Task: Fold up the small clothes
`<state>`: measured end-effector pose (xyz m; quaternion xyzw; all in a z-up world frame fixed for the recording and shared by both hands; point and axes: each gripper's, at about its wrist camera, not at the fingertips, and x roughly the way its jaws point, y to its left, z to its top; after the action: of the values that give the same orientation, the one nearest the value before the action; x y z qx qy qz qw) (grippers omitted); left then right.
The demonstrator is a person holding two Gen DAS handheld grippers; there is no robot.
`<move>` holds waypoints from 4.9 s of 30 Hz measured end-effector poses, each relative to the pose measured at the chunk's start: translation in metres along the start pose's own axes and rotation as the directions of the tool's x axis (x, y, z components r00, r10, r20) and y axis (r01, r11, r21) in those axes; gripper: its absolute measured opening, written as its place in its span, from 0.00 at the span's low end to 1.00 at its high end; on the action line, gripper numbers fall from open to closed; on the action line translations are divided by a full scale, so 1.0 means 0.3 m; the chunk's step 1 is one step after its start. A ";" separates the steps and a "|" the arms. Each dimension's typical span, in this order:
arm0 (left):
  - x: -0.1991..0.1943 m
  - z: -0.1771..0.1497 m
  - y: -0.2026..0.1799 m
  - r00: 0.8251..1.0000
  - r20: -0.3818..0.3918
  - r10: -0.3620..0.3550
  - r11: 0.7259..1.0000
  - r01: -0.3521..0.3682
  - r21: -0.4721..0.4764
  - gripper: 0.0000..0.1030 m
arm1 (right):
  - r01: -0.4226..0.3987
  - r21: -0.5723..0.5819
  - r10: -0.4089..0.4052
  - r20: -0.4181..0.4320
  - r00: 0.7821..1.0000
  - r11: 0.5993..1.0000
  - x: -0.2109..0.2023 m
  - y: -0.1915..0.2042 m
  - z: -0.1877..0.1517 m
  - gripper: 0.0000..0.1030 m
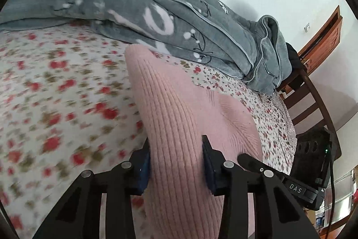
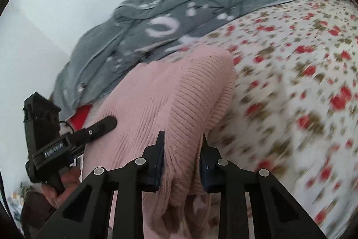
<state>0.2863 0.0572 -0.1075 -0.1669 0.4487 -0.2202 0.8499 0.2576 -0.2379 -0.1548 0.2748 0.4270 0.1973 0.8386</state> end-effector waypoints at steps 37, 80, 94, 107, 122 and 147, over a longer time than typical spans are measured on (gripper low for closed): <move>-0.178 -0.425 -0.012 0.940 0.178 0.290 0.923 -0.324 0.207 0.59 | 0.239 -0.387 -0.195 0.150 0.969 0.891 0.010 0.264 -0.369 0.18; -0.029 -0.062 0.118 0.985 0.099 0.139 0.955 -0.160 0.249 0.62 | 0.216 -0.442 -0.167 0.147 0.975 0.871 0.162 0.308 -0.136 0.25; 0.085 -0.077 0.152 0.986 0.083 0.142 0.951 -0.159 0.265 0.62 | 0.216 -0.324 -0.192 0.105 0.976 0.921 0.240 0.160 -0.116 0.24; -0.118 -0.261 0.026 0.968 0.167 0.185 0.918 -0.231 0.323 0.62 | 0.170 -0.410 -0.110 0.166 0.980 0.896 0.059 0.292 -0.237 0.27; -0.162 -0.428 0.013 0.955 0.177 0.236 0.939 -0.271 0.210 0.62 | 0.281 -0.447 -0.223 0.178 0.958 0.849 -0.022 0.276 -0.412 0.27; -0.226 -0.563 0.005 0.953 0.076 0.292 0.953 -0.297 0.062 0.64 | 0.326 -0.390 -0.311 0.103 0.945 0.861 -0.099 0.267 -0.527 0.27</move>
<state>0.1114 0.0795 -0.1528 -0.0741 0.4318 -0.1015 0.8932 0.1029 -0.1467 -0.1628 0.0258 0.4016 0.1346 0.9055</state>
